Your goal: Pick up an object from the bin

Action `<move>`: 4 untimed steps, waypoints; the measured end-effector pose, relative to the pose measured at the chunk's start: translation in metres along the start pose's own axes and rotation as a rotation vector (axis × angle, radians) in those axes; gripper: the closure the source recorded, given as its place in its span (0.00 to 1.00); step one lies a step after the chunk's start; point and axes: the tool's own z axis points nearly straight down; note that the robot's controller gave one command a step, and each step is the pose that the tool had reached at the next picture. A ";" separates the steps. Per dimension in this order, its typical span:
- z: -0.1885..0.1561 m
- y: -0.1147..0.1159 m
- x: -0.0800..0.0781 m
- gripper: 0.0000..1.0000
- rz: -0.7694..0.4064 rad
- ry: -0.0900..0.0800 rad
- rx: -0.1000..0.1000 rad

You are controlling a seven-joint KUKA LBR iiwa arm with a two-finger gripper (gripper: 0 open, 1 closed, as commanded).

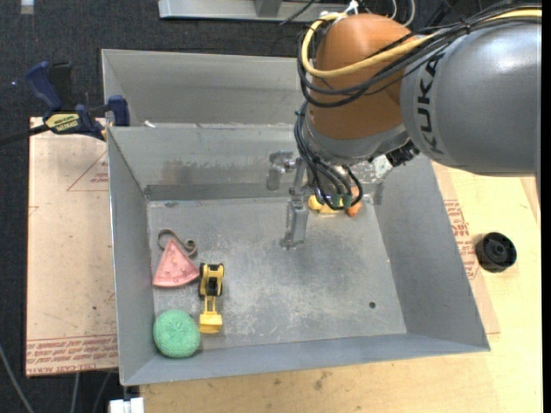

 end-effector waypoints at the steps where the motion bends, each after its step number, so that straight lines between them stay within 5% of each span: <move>1: -0.005 0.000 -0.001 0.00 0.002 -0.007 -0.001; 2: 0.026 0.023 -0.013 0.00 -0.010 -0.015 -0.001; 3: 0.065 0.030 -0.002 0.00 -0.010 -0.007 -0.002; 4: 0.092 0.063 0.003 0.00 -0.028 -0.010 0.001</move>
Offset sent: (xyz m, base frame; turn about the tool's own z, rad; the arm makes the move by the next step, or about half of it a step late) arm 0.0165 0.0399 -0.0523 -0.0193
